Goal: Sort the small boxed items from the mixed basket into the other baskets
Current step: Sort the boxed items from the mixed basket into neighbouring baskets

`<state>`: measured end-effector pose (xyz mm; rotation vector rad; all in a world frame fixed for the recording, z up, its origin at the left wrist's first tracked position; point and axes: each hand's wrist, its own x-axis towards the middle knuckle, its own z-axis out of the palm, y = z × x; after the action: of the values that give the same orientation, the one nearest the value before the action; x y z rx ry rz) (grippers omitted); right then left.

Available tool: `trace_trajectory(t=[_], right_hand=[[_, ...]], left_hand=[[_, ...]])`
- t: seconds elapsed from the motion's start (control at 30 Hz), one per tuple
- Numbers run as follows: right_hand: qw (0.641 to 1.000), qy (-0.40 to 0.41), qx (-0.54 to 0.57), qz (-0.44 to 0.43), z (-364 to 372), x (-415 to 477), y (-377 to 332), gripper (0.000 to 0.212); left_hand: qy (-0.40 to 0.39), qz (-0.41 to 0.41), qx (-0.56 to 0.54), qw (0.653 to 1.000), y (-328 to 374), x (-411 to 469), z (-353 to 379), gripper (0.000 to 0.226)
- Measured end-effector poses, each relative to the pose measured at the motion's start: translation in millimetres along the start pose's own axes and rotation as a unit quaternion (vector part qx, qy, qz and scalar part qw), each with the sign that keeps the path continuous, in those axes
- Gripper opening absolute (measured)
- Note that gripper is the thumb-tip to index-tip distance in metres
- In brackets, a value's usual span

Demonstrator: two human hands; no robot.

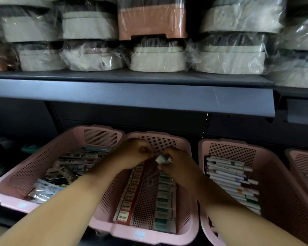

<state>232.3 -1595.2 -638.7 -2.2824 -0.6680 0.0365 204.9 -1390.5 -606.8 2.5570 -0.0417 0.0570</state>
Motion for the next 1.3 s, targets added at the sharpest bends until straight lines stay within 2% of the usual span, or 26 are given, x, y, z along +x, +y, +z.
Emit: trace_trajectory(t=[0.1,0.27,0.4,0.47,0.53,0.6,0.7,0.8,0.93,1.1,1.3], right_hand=[[1.0,0.003,0.003,-0.008,2,0,-7,0.025],[0.999,0.011,0.039,-0.003,-1,0,-7,0.014],[0.998,0.023,0.059,-0.006,-16,2,-4,0.011],[0.996,0.033,0.08,0.005,-22,2,-5,0.007],[0.993,0.046,0.108,0.019,-27,4,-6,0.004],[0.992,0.044,0.117,0.023,-30,5,-4,0.005],[0.993,0.022,0.112,0.02,-33,3,-4,0.004],[0.998,0.003,0.06,0.033,-33,4,0,0.01],[0.996,0.036,-0.022,0.084,-38,6,14,0.016],[0.993,0.039,-0.006,0.109,-42,7,24,0.018],[0.989,0.036,0.068,0.129,-41,11,30,0.012]], left_hand=[[-0.021,-0.001,-0.058,0.998,10,-7,9,0.01],[0.016,-0.014,-0.112,0.993,9,-11,15,0.007],[0.048,-0.015,-0.118,0.992,9,-15,14,0.021],[0.049,-0.007,-0.083,0.995,12,-17,13,0.031],[0.069,0.028,0.011,0.997,20,-25,10,0.035],[0.103,0.086,0.084,0.987,33,-35,8,0.03],[0.107,0.142,0.102,0.979,48,-43,8,0.02],[0.083,0.124,0.122,0.981,45,-39,12,0.025],[0.029,0.088,0.152,0.984,31,-30,26,0.022],[-0.065,0.023,0.151,0.986,20,-7,49,0.02],[-0.059,-0.026,0.139,0.988,19,25,64,0.02]])
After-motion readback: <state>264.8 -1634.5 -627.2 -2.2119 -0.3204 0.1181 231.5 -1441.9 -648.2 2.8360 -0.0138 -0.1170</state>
